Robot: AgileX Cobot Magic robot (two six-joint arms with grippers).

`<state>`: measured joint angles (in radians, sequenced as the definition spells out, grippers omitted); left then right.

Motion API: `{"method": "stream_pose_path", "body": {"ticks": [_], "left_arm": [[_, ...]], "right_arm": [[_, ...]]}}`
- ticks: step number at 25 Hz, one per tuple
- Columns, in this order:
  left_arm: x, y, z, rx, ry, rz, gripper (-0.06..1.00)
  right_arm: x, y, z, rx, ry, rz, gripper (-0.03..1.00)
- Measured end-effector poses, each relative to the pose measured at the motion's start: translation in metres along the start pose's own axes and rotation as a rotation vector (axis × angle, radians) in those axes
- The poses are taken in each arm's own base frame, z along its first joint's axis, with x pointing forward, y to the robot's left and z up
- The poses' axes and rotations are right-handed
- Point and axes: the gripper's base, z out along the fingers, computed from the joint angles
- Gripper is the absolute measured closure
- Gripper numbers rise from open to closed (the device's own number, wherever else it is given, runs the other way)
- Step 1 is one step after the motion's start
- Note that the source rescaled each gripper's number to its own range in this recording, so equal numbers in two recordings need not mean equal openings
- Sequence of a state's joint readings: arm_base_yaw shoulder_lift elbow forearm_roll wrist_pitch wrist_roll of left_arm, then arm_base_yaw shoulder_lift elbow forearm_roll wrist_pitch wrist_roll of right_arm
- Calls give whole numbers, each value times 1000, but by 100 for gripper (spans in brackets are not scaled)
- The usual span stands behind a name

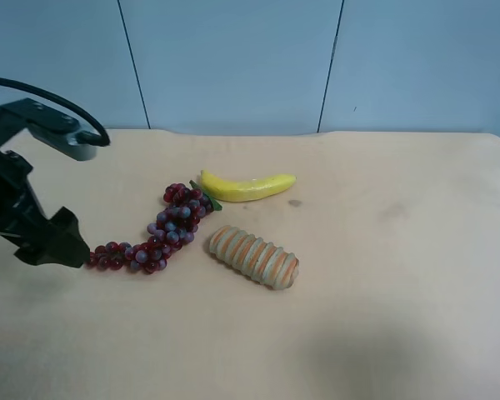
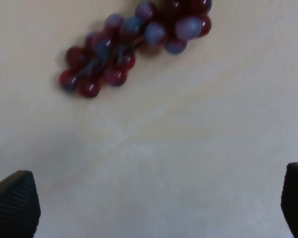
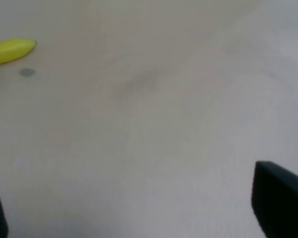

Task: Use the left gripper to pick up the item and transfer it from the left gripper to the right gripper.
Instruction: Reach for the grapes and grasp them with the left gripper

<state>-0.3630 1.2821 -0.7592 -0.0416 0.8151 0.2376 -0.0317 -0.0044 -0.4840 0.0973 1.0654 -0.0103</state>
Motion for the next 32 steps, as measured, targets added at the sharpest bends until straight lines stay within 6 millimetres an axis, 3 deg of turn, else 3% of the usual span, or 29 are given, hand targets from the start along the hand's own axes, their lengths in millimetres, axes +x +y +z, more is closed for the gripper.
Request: {"method": "stream_pose_path", "body": {"ticks": [3, 10, 16, 22, 32], "left_arm": [[-12, -4, 19, 5, -13, 21, -6], [-44, -1, 40, 6, -34, 23, -6], [-70, -15, 63, 22, -20, 52, -6], [-77, -32, 89, 26, -5, 65, -6], [-83, -33, 124, 18, -25, 38, -6]], "right_arm": [[0, 0, 0, 0, 0, 0, -1], [0, 0, 0, 0, 0, 0, -1], [0, 0, 0, 0, 0, 0, -1], [0, 0, 0, 0, 0, 0, -1], [0, 0, 0, 0, 0, 0, -1]]}}
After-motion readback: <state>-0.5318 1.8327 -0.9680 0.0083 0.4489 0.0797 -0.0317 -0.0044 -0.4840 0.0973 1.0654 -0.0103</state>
